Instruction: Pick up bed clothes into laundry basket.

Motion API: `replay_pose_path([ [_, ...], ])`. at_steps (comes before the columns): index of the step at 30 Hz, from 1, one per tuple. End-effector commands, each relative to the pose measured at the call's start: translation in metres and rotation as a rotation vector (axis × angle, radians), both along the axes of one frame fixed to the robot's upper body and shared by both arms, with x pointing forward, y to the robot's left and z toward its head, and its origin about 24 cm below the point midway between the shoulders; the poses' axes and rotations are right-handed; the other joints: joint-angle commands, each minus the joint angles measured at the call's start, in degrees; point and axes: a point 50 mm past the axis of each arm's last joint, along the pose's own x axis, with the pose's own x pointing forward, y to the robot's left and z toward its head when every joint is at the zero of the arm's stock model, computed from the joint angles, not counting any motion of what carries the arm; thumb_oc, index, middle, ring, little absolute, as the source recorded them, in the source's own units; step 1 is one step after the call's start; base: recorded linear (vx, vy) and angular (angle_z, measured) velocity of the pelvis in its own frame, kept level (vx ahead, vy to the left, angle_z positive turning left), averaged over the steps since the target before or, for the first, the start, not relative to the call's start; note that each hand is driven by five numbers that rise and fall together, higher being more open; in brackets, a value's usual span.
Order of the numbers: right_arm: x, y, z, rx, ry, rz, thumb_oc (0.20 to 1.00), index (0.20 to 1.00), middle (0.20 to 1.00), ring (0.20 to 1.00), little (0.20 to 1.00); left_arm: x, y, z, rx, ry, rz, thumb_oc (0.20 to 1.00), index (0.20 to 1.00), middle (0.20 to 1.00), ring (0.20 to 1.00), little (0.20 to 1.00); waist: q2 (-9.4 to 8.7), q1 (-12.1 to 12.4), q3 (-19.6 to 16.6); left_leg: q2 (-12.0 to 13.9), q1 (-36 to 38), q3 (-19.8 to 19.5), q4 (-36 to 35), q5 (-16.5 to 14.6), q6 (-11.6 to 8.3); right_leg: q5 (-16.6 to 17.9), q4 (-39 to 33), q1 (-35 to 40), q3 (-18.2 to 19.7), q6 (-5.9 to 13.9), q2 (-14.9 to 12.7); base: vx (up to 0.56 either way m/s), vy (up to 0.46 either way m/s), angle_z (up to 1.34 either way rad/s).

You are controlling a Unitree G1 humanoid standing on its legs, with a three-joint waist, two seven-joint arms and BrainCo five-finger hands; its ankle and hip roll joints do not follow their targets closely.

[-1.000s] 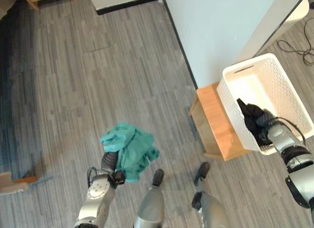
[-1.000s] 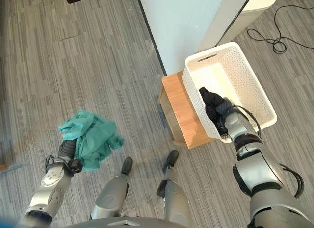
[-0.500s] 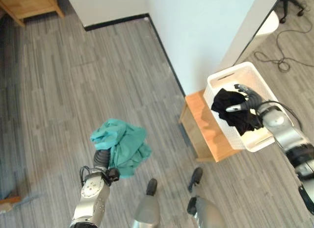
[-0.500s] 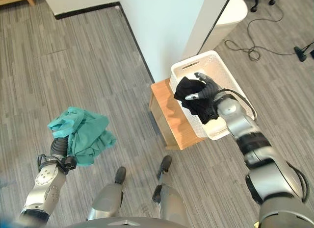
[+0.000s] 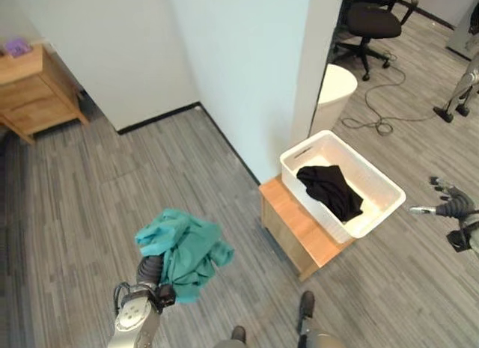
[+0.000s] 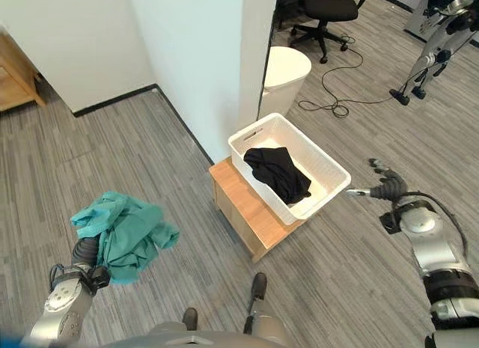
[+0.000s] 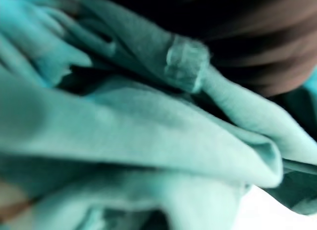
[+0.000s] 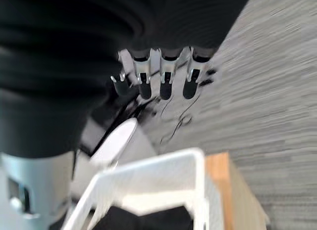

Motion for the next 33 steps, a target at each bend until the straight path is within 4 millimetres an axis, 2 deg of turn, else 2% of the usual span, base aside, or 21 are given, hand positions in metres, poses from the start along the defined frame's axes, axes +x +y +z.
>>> replay_pose_path([
  [1,0.011,-0.009,0.061,-0.077,-0.228,-0.020,1.000,1.000,1.000,1.000,1.000,0.021,0.014,0.034,0.087,-0.146,-0.004,0.200,0.200,0.200,0.200,0.200,-2.20,-0.32,-0.11,1.17,-4.16,-2.96,-3.04,7.74,-0.40,-7.50,0.72,9.44,0.28,5.09,-3.50,0.02,0.004,-0.17],
  [3,0.003,-0.014,0.072,-0.087,-0.293,-0.047,1.000,1.000,1.000,1.000,1.000,0.025,0.016,0.042,0.126,-0.167,-0.018,0.200,0.200,0.200,0.200,0.200,-1.83,-1.27,-0.63,1.21,-3.72,-2.42,-3.04,7.49,-0.41,-7.56,0.72,9.63,0.67,5.12,-3.42,0.02,0.012,-0.18],
  [5,-0.003,-0.014,0.079,-0.056,-0.373,-0.065,1.000,1.000,1.000,1.000,1.000,0.036,0.023,0.062,0.206,-0.219,-0.035,0.200,0.200,0.200,0.200,0.200,-1.19,-2.38,-1.41,1.42,-3.10,-1.75,-3.04,7.26,-0.49,-7.66,0.75,9.79,1.42,5.19,-3.22,0.03,0.013,-0.12],
  [7,-0.006,-0.011,0.079,-0.018,-0.422,-0.065,1.000,1.000,1.000,1.000,1.000,0.046,0.027,0.083,0.279,-0.276,-0.058,0.200,0.200,0.200,0.200,0.200,-0.82,-3.17,-1.81,1.60,-2.72,-1.33,-3.04,7.06,-0.54,-7.80,0.80,9.91,1.90,5.19,-3.06,0.02,0.016,-0.14],
  [8,-0.008,-0.006,0.075,0.028,-0.454,-0.060,1.000,1.000,1.000,1.000,1.000,0.057,0.031,0.106,0.345,-0.334,-0.091,0.200,0.200,0.200,0.200,0.200,-0.02,-4.35,-2.34,1.70,-2.37,-0.83,-3.04,6.91,-0.56,-7.89,0.81,10.01,2.39,5.19,-2.89,0.02,0.016,-0.10],
  [9,-0.009,-0.006,0.075,0.031,-0.455,-0.063,1.000,1.000,1.000,1.000,1.000,0.058,0.031,0.106,0.348,-0.335,-0.093,0.200,0.200,0.200,0.200,0.200,-0.18,-4.25,-2.28,1.73,-2.36,-0.84,-3.04,6.88,-0.57,-7.91,0.82,10.03,2.38,5.19,-2.86,0.02,0.019,-0.04],
  [13,-0.010,0.008,0.058,0.102,-0.444,-0.030,1.000,1.000,1.000,1.000,1.000,0.083,0.030,0.146,0.462,-0.410,-0.197,0.200,0.200,0.200,0.200,0.200,0.97,-6.13,-2.66,1.98,-1.73,-0.05,-3.04,6.75,-0.74,-7.91,0.89,10.07,3.29,5.18,-2.65,0.01,0.013,-0.05],
  [17,-0.011,0.025,0.036,0.177,-0.409,0.004,1.000,1.000,1.000,1.000,1.000,0.107,0.030,0.177,0.532,-0.416,-0.297,0.200,0.200,0.200,0.200,0.200,2.19,-8.37,-2.82,1.94,-1.35,0.79,-3.04,6.72,-0.82,-7.75,0.96,9.99,4.23,5.30,-2.52,0.01,0.010,-0.03],
  [18,-0.013,0.035,0.021,0.228,-0.385,0.012,1.000,1.000,1.000,1.000,1.000,0.118,0.028,0.191,0.559,-0.415,-0.343,0.200,0.200,0.200,0.200,0.200,2.77,-9.45,-2.78,1.94,-1.22,1.24,-3.04,6.74,-0.85,-7.59,0.99,9.88,4.56,5.46,-2.55,0.02,0.016,-0.11],
  [19,-0.013,0.035,0.020,0.230,-0.386,0.008,1.000,1.000,1.000,1.000,1.000,0.120,0.027,0.192,0.561,-0.416,-0.346,0.200,0.200,0.200,0.200,0.200,2.60,-9.29,-2.75,1.95,-1.23,1.22,-3.04,6.74,-0.85,-7.60,0.98,9.88,4.54,5.46,-2.55,0.03,0.020,-0.16],
  [20,-0.017,0.040,0.009,0.276,-0.367,0.009,1.000,1.000,1.000,1.000,1.000,0.129,0.027,0.207,0.607,-0.421,-0.369,0.200,0.200,0.200,0.200,0.200,3.15,-10.35,-2.79,1.87,-1.21,1.67,-3.04,6.71,-0.90,-7.39,0.96,9.60,4.84,5.65,-2.60,0.01,0.010,-0.17],
  [21,-0.017,0.040,0.009,0.278,-0.368,0.006,1.000,1.000,1.000,1.000,1.000,0.130,0.026,0.208,0.608,-0.422,-0.372,0.200,0.200,0.200,0.200,0.200,3.02,-10.21,-2.77,1.88,-1.23,1.66,-3.04,6.70,-0.90,-7.39,0.96,9.59,4.83,5.65,-2.60,0.02,0.016,-0.12],
  [23,-0.020,0.043,-0.004,0.324,-0.349,-0.007,1.000,1.000,1.000,1.000,1.000,0.140,0.023,0.220,0.655,-0.413,-0.402,0.200,0.200,0.200,0.200,0.200,3.41,-11.07,-2.70,1.84,-1.29,2.15,-3.04,6.64,-0.89,-7.17,0.94,9.24,5.14,5.80,-2.63,0.01,0.013,-0.06],
  [24,-0.023,0.049,-0.015,0.374,-0.336,-0.013,1.000,1.000,1.000,1.000,1.000,0.148,0.021,0.233,0.698,-0.412,-0.408,0.200,0.200,0.200,0.200,0.200,3.85,-12.10,-2.45,1.86,-1.45,2.62,-3.04,6.68,-0.95,-6.88,0.91,8.85,5.59,5.96,-2.67,0.01,0.010,-0.08],
  [26,-0.025,0.050,-0.019,0.396,-0.331,-0.020,1.000,1.000,1.000,1.000,1.000,0.153,0.019,0.240,0.726,-0.413,-0.413,0.200,0.200,0.200,0.200,0.200,3.82,-12.36,-2.31,1.88,-1.63,2.87,-3.04,6.72,-0.99,-6.71,0.90,8.41,5.87,6.07,-2.70,0.00,0.009,-0.17],
  [29,-0.030,0.057,-0.032,0.454,-0.315,-0.028,1.000,1.000,1.000,1.000,1.000,0.167,0.017,0.268,0.849,-0.415,-0.394,0.200,0.200,0.200,0.200,0.200,4.25,-14.21,-1.28,2.01,-2.95,3.92,-3.04,7.10,-1.24,-6.00,0.90,6.27,6.43,6.45,-2.68,-0.04,0.016,-0.13],
  [33,-0.033,0.059,-0.036,0.480,-0.311,-0.033,1.000,1.000,1.000,1.000,1.000,0.180,0.013,0.282,0.888,-0.409,-0.384,0.200,0.200,0.200,0.200,0.200,4.12,-15.23,-0.26,2.08,-4.72,4.45,-3.04,7.63,-1.40,-5.36,0.85,4.31,6.88,6.60,-2.63,-0.04,0.010,-0.14],
])
